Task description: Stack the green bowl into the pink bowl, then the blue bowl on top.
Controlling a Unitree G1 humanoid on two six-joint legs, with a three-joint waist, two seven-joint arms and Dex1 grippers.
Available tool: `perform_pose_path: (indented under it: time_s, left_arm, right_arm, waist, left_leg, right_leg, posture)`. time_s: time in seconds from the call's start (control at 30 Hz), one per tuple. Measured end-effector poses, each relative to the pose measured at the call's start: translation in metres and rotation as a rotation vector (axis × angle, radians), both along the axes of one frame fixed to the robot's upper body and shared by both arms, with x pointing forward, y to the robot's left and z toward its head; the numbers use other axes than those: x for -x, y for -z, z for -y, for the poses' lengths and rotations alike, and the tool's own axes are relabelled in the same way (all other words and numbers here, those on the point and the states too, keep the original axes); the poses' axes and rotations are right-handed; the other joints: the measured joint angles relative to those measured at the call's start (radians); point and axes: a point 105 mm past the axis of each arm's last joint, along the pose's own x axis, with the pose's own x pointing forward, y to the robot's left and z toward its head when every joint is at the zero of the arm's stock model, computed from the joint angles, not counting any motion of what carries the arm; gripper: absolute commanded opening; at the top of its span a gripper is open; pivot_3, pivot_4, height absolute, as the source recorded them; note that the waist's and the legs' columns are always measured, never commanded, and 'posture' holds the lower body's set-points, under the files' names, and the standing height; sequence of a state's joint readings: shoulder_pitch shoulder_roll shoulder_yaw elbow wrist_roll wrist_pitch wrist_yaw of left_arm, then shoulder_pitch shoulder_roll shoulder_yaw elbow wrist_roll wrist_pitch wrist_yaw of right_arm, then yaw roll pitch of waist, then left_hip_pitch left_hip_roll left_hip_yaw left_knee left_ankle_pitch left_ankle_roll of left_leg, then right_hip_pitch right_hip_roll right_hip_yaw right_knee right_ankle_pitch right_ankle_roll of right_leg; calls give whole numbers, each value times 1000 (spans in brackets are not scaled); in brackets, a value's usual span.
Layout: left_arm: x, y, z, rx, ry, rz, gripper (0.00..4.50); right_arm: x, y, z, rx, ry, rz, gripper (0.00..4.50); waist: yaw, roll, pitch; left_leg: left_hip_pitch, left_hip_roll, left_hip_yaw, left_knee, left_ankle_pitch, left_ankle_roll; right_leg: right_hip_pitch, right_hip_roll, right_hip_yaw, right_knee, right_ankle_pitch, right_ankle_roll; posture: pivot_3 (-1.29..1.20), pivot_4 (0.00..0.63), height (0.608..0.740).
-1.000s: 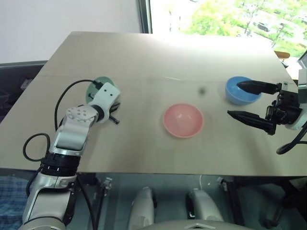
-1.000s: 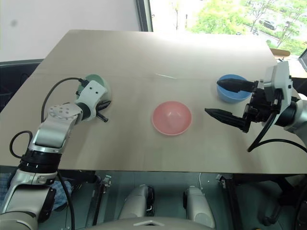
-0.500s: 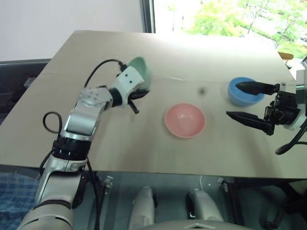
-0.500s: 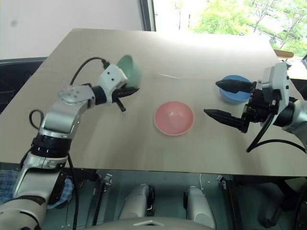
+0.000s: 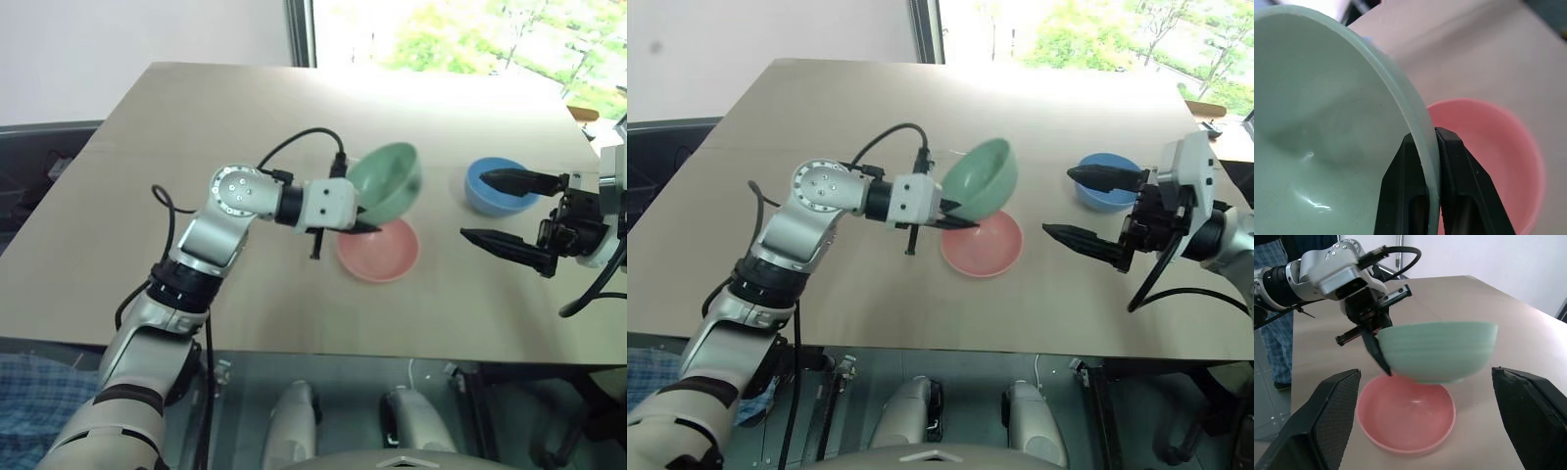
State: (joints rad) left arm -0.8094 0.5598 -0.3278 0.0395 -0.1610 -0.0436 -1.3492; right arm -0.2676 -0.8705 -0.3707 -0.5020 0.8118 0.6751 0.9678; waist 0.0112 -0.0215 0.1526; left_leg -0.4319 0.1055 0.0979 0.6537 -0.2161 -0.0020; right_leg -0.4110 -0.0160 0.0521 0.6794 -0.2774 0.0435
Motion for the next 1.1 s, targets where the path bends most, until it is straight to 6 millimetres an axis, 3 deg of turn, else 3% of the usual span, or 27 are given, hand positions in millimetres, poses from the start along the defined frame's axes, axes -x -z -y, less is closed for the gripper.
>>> perform_pose_path:
  time_s: [0.23, 0.47, 0.6, 0.63, 0.73, 0.83, 1.0, 1.1]
  left_arm:
    - [5, 4, -3, -26, 38, -21, 123]
    - [4, 6, -10, -41, 22, -20, 2417]
    - [3, 12, -14, -25, -5, -48, 4185]
    - [2, 11, -13, 1, -20, -58, 4354]
    - [-9, -8, -14, 182, -118, -130, 4354]
    - [-23, -27, -28, 400, -238, -208, 4354]
    - [-37, -34, -58, 715, -409, -414, 4354]
    - [-35, -38, -67, 825, -439, -486, 4354]
  right_arm:
    - [1, 3, 1, 5, 13, -7, 4500]
    - [1, 3, 1, 3, 12, -6, 4500]
    - [1, 2, 1, 4, 11, -3, 4500]
    - [1, 2, 1, 5, 11, -2, 4500]
    - [1, 2, 1, 5, 9, 1, 4500]
    - [1, 2, 1, 10, 13, 4, 4500]
    - [-7, 11, 10, 62, 70, -10, 4500]
    - [-21, 24, 19, 121, 140, -27, 4500]
  waist:
    - [1, 0, 0]
    - [1, 0, 0]
    - [1, 0, 0]
    - [1, 0, 0]
    - [2, 0, 0]
    - [-2, 0, 0]
    - [-5, 0, 0]
    - [-5, 0, 0]
  left_leg:
    - [0, 0, 0, 0, 0, 0]
    - [0, 0, 0, 1, 0, 0]
    - [0, 0, 0, 1, 0, 0]
    - [0, 0, 0, 1, 0, 0]
    - [0, 0, -1, 1, 0, 0]
    - [0, 0, -1, 1, 0, 0]
    - [0, 0, -1, 2, 0, 0]
    - [0, 0, -1, 2, 0, 0]
  right_leg:
    - [0, 0, 0, 0, 0, 0]
    - [0, 0, 0, 0, 0, 0]
    - [0, 0, 0, 0, 0, 0]
    - [0, 0, 0, 0, 0, 0]
    - [1, 0, -1, 1, 0, 0]
    - [1, 0, 0, 1, 0, 0]
    - [1, 0, -1, 1, 0, 0]
    - [1, 0, -1, 1, 0, 0]
  posture:
    - [0, 150, 740]
    - [0, 150, 740]
    - [0, 150, 740]
    - [0, 150, 740]
    - [0, 150, 740]
    - [0, 150, 740]
    - [0, 150, 740]
    - [0, 150, 740]
